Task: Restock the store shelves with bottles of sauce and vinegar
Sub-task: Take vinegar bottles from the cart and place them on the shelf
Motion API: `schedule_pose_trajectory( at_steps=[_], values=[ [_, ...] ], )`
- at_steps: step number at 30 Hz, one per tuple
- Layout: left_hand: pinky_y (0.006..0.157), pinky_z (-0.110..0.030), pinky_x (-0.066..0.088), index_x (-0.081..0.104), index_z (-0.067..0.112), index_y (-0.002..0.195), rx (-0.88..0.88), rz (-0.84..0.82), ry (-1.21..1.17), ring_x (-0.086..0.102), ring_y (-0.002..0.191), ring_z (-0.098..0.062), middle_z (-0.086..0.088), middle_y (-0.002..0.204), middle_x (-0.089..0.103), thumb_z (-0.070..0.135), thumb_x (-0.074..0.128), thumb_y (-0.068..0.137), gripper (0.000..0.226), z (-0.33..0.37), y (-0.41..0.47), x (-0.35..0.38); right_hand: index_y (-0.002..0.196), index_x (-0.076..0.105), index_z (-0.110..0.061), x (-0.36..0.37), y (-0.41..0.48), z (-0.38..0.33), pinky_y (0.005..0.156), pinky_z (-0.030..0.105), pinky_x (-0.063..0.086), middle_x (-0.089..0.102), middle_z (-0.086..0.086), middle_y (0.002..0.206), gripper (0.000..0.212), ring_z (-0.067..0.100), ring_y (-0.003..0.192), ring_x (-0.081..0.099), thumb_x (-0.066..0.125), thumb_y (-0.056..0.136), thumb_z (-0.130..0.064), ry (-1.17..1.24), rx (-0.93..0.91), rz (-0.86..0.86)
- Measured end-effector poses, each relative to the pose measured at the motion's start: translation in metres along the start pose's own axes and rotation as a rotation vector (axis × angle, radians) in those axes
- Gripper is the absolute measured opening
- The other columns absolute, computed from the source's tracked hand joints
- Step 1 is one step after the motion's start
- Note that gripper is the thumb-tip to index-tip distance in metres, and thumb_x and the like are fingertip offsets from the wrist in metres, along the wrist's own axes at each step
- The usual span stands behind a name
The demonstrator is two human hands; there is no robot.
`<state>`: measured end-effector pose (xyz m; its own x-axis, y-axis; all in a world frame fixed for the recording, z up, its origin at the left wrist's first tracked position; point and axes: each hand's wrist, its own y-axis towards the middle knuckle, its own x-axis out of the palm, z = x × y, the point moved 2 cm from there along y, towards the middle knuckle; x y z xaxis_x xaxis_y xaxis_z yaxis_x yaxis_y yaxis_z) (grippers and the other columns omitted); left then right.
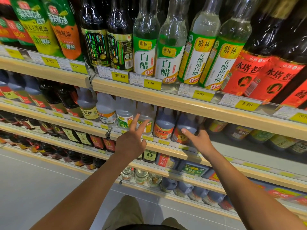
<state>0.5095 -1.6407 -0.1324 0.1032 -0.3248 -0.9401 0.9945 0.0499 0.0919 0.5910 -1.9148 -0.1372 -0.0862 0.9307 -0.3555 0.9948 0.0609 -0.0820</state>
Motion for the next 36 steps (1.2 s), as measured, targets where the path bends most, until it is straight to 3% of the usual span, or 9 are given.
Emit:
schedule_pose_trajectory(
  at_steps=[5,9,12,15,17,21,24,32,36],
  values=[
    [0.044,-0.023,0.039,0.006,0.054,0.158,0.024,-0.105,-0.016,0.057,0.064,-0.016,0.012,0.172,-0.017,0.026,0.063,0.093,0.091,0.002,-0.003,-0.017,0.093,0.063,-0.033,-0.012,-0.017,-0.017,0.070,0.006,0.050,0.069,-0.028,0.088,0.020,-0.015,0.084,0.066,0.081,0.086,-0.029,-0.060,-0.042,-0.056],
    [0.048,-0.022,0.039,0.005,0.051,0.160,0.030,-0.142,-0.055,0.063,0.076,-0.016,0.009,0.172,-0.018,0.025,0.063,0.095,0.091,0.003,-0.015,-0.030,0.101,0.063,-0.025,-0.027,-0.033,-0.033,0.077,0.026,0.050,0.072,-0.008,0.093,0.025,0.001,0.087,0.066,0.080,0.087,-0.038,-0.177,-0.057,-0.075],
    [0.060,-0.027,0.050,0.013,0.041,0.163,0.075,-0.107,-0.046,0.066,0.114,-0.021,0.004,0.174,-0.010,0.027,0.062,0.095,0.085,0.006,-0.029,-0.038,0.093,0.059,-0.025,-0.035,-0.047,-0.038,0.078,0.016,0.044,0.064,-0.010,0.095,0.027,0.003,0.088,0.061,0.079,0.086,-0.042,-0.244,-0.098,-0.047],
    [0.083,-0.035,0.059,0.020,0.036,0.163,0.073,-0.036,0.020,0.043,0.146,-0.024,-0.001,0.174,0.005,0.034,0.063,0.093,0.082,0.006,-0.040,-0.042,0.124,0.054,-0.013,-0.035,-0.063,-0.037,0.093,0.034,0.041,0.054,0.004,0.117,0.058,0.025,0.113,0.052,0.067,0.088,-0.057,-0.423,-0.128,-0.029],
    [0.107,-0.045,0.051,0.023,0.034,0.163,0.080,-0.014,0.068,0.027,0.155,-0.027,-0.004,0.173,0.014,0.040,0.064,0.092,0.082,0.003,-0.047,-0.044,0.142,0.047,-0.011,-0.034,-0.073,-0.037,0.106,0.047,0.038,0.053,0.010,0.132,0.081,0.033,0.127,0.047,0.050,0.088,-0.071,-0.745,-0.192,0.059],
    [0.122,-0.052,0.033,0.026,0.033,0.162,0.081,0.038,0.165,0.022,0.157,-0.031,-0.006,0.171,0.021,0.049,0.068,0.088,0.087,-0.012,-0.060,-0.056,0.162,0.023,-0.022,-0.016,-0.093,-0.050,0.123,0.055,0.014,0.034,0.010,0.163,0.092,0.035,0.151,0.028,0.025,0.092,-0.082,-1.005,-0.368,0.093],
    [0.123,-0.055,0.028,0.026,0.034,0.162,0.043,0.070,0.197,0.016,0.158,-0.032,-0.006,0.171,0.022,0.052,0.067,0.087,0.087,-0.034,-0.072,-0.071,0.162,0.024,-0.023,0.013,-0.100,-0.073,0.124,0.058,0.016,0.026,0.009,0.167,0.093,0.033,0.154,0.023,0.012,0.092,-0.083,-1.040,-0.458,0.004],
    [0.126,-0.057,0.014,0.012,0.039,0.164,-0.102,0.129,0.193,-0.005,0.160,-0.029,0.002,0.172,-0.008,0.060,0.056,0.097,0.083,-0.163,-0.138,-0.132,0.163,0.017,-0.025,0.162,-0.116,-0.141,0.120,0.062,0.027,0.022,0.007,0.168,0.088,0.032,0.155,0.021,0.018,0.094,-0.080,-1.038,-0.655,-0.215],
    [0.128,-0.056,0.014,0.009,0.041,0.164,-0.176,0.128,0.167,-0.009,0.160,-0.025,0.005,0.171,-0.013,0.064,0.050,0.098,0.081,-0.242,-0.182,-0.177,0.163,0.009,-0.030,0.262,-0.131,-0.185,0.124,0.058,0.019,0.015,0.004,0.170,0.092,0.028,0.157,0.014,0.015,0.091,-0.086,-0.925,-0.658,-0.307]
  ],
)
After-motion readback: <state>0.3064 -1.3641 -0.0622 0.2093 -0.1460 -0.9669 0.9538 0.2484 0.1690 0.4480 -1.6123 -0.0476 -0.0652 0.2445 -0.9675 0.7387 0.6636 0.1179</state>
